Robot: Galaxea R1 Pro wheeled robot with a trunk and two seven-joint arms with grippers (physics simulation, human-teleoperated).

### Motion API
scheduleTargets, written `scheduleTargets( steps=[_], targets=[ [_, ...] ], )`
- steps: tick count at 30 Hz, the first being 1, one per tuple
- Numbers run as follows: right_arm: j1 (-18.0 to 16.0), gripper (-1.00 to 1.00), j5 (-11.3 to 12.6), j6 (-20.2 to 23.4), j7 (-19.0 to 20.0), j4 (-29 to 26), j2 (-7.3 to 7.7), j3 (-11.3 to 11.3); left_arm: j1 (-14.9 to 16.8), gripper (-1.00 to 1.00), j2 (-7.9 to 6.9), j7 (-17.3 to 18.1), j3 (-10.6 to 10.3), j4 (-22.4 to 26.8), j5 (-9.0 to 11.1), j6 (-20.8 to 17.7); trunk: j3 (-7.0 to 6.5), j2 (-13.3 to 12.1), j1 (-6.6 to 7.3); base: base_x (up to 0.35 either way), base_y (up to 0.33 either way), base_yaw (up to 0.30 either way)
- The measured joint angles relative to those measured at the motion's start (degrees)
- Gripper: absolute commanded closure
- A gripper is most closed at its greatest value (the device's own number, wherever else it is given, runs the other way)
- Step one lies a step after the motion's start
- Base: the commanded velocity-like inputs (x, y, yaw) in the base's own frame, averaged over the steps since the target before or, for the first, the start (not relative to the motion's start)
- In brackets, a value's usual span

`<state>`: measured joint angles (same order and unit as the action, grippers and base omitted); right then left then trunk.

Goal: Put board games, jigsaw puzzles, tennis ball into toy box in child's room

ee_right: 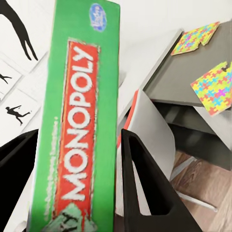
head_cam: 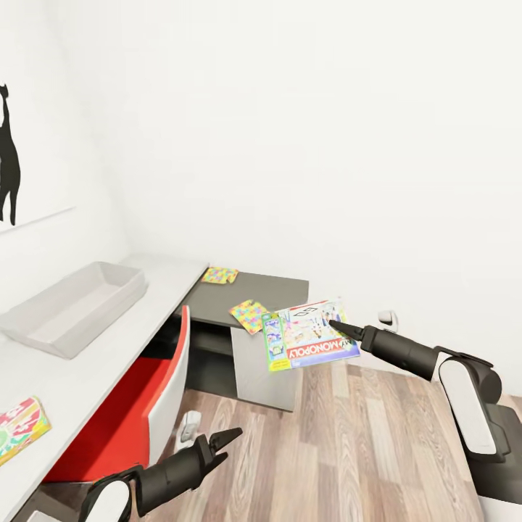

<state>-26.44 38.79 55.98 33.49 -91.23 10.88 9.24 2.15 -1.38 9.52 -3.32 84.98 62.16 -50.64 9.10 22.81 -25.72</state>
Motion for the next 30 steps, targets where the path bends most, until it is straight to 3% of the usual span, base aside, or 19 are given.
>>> scheduleTargets(
  steps=[10,14,17,23,26,29,30],
  targets=[
    [-0.06,1.0,0.1,0.16,0.08,-0.9,0.53,0.35,0.95,-1.0,0.01,2.0,-0.47,2.35,0.16,-0.19,0.0,0.0,0.0,0.336,0.002,0.0],
    [-0.12,1.0,0.28,1.33,0.07,-1.05,1.64,1.78,3.61,-1.0,-0.07,3.23,-0.66,4.67,0.32,-0.96,0.0,0.0,-0.01,0.265,0.0,0.0],
    [-0.21,1.0,0.41,3.31,-0.01,-1.13,2.54,4.03,7.38,-1.0,-0.26,3.52,-0.47,5.82,0.67,-2.61,-0.01,-0.01,-0.02,0.148,0.0,0.0],
    [-0.42,1.0,0.93,3.74,-0.01,-1.19,3.17,6.18,12.35,-1.0,-0.28,2.71,0.68,6.54,1.62,-5.43,-0.01,-0.01,-0.03,0.071,0.0,0.0],
    [-0.5,1.0,0.94,3.74,-0.01,-1.2,3.33,6.87,14.52,-1.0,-0.15,1.92,1.35,6.75,2.87,-6.29,-0.02,-0.01,-0.03,0.034,0.0,0.0],
    [-0.62,1.0,0.96,3.73,-0.01,-1.21,3.51,7.59,18.01,-1.0,-0.15,0.16,1.91,6.91,6.1,-7.08,-0.07,-0.01,-0.03,0.02,0.0,0.005],
    [-0.62,1.0,0.99,3.75,-0.01,-1.21,3.51,7.59,18.05,-1.0,-0.15,0.14,1.91,6.91,6.05,-7.08,-0.08,-0.01,-0.03,0.015,0.0,0.021]
  ],
)
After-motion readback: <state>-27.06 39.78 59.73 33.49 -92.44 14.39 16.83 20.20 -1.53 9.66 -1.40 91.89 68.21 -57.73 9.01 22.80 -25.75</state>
